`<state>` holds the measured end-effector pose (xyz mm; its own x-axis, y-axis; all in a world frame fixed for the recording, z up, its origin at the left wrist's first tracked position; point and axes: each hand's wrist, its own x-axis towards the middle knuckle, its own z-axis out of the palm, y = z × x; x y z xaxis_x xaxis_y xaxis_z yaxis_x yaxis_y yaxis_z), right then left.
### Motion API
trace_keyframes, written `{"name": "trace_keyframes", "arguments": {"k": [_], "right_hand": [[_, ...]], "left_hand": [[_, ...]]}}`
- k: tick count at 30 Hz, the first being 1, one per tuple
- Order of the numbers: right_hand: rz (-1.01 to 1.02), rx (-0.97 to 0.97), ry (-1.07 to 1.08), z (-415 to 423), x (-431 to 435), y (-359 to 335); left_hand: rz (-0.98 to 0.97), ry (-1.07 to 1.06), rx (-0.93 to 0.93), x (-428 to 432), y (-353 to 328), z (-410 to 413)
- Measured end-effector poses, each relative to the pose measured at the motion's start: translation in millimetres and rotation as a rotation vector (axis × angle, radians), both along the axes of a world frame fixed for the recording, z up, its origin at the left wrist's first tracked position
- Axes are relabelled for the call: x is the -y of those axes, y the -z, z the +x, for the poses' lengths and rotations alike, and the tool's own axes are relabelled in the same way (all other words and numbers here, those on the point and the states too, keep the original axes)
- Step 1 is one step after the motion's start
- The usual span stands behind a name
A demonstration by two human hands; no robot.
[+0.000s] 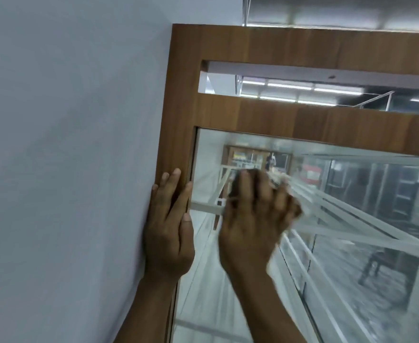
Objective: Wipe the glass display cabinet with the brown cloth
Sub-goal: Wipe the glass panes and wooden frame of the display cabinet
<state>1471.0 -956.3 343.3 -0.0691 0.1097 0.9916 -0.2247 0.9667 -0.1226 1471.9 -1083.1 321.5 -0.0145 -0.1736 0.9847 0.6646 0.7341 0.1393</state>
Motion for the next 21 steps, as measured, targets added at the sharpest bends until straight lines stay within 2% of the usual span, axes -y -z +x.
{"name": "trace_keyframes", "arguments": {"k": [3, 6, 7, 9, 11, 12, 14, 16, 18, 21], "right_hand": [[0.278, 0.015, -0.087, -2, 42, 19], [0.307, 0.012, -0.041, 4, -12, 60], [0.244, 0.019, 0.015, 8, -39, 72], [-0.02, 0.032, 0.068, 13, -80, 84], [-0.24, -0.013, 0.043, 12, -65, 97], [-0.192, -0.028, 0.005, 8, -38, 114], [0.162, -0.007, -0.092, 5, 21, 181], [0.384, 0.016, -0.102, 3, 21, 248], [0.274, -0.015, -0.045, 0, -29, 277], [-0.163, -0.058, -0.049, 7, -67, 289]], "left_hand": [[-0.012, 0.062, 0.007, 2, 13, 3], [-0.029, 0.099, 0.059, 4, 45, 6], [-0.033, 0.127, 0.09, 4, 64, 9], [-0.041, 0.17, 0.143, 5, 116, 14], [-0.065, 0.134, 0.161, 3, 174, 15], [-0.075, 0.107, 0.148, 2, 200, 14], [-0.072, 0.112, 0.094, 4, 234, 9], [-0.047, 0.16, 0.069, 4, 253, 6], [-0.052, 0.153, 0.047, 1, 273, 5], [0.021, 0.192, -0.01, -8, 321, 5]]}}
